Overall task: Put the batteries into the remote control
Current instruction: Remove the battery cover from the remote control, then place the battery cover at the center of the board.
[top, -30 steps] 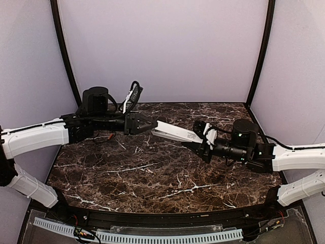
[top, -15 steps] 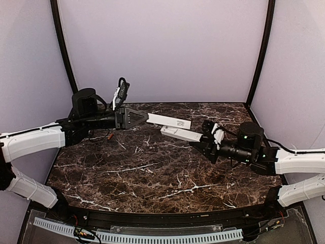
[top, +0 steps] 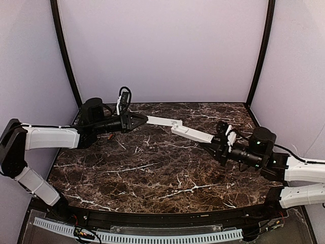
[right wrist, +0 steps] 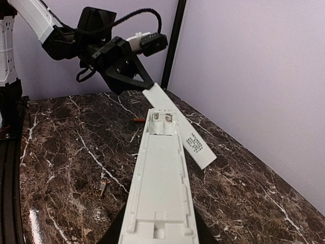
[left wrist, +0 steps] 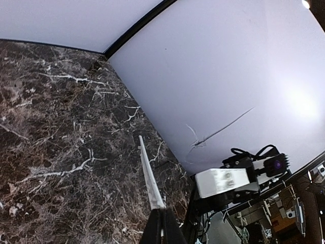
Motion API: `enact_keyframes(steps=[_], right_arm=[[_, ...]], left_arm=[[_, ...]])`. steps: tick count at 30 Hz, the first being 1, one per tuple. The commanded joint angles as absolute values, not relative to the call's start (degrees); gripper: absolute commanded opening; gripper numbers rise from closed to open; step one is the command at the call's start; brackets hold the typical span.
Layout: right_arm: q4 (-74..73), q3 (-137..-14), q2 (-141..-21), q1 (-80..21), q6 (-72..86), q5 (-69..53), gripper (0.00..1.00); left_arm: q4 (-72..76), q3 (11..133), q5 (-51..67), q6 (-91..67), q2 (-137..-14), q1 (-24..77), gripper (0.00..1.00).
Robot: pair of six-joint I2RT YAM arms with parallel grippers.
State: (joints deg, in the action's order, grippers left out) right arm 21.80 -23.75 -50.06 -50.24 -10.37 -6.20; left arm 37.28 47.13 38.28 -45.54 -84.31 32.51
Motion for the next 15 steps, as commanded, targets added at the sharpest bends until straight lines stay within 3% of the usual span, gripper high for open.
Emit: enact_keyframes(steps=[1,15], right_arm=[[18.99,-23.41,-45.39,-49.97,-8.78,-6.35,0.00],[20.11,-25.31,-48.94,-49.93,-9.19,-8.91,0.00]], left_arm=[[42.60,47.10,37.50,-48.07,-90.56,32.57,0.00],[51.03,52.65,39.68,-56.49,-111.79,34.33,0.00]])
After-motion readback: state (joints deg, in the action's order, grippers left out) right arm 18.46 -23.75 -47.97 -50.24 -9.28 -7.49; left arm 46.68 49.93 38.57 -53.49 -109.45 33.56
